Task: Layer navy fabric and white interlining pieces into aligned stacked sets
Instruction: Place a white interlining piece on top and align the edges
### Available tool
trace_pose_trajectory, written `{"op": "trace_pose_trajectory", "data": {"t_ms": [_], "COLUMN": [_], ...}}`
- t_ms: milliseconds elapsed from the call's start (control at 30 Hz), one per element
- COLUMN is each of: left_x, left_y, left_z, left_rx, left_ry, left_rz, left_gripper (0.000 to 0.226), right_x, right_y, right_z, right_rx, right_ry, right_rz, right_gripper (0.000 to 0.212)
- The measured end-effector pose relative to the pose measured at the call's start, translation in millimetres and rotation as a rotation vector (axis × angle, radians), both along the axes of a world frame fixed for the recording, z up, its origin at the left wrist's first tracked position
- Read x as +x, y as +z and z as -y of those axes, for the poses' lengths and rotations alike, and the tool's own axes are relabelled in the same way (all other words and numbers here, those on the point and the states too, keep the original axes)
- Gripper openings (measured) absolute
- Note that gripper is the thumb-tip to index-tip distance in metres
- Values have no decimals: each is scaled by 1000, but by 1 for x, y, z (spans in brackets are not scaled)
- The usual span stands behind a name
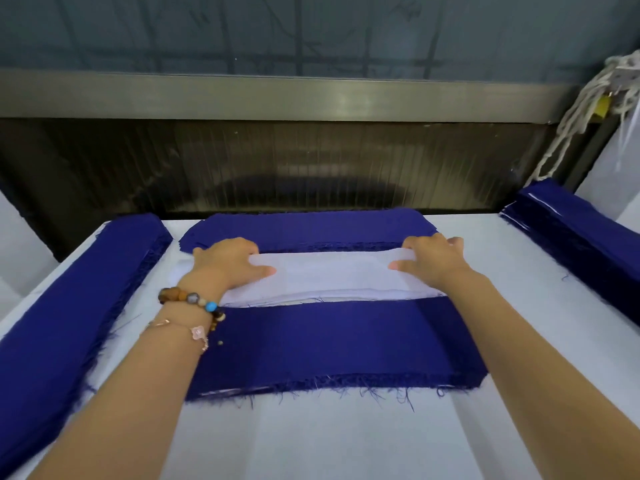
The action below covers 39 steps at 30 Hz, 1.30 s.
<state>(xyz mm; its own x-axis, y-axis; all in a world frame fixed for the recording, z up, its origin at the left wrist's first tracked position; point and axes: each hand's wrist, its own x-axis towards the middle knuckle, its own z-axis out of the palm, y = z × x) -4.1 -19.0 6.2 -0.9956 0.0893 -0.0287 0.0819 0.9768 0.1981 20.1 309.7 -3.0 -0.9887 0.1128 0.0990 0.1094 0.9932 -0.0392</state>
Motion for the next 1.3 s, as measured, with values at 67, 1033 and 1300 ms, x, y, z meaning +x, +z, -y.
{"op": "trace_pose_trajectory", "data": {"t_ms": [67,1033,1300], "left_x": [4,107,108], "left_y": [0,-29,-21], "left_z": [24,76,78], "left_rx": [-8,473,586], "left_ry": [75,142,199], "left_rz": [-10,-271,-266], "left_gripper": [22,25,30], "right_x": [4,120,125], "right_y": [-1,-28,-17], "right_z": [-15,-29,-26], "right_rx": [38,-399,-586], "right_ry": [-81,-178,-257], "right_rz": [-18,-307,-347], "right_gripper": [36,25,22]}}
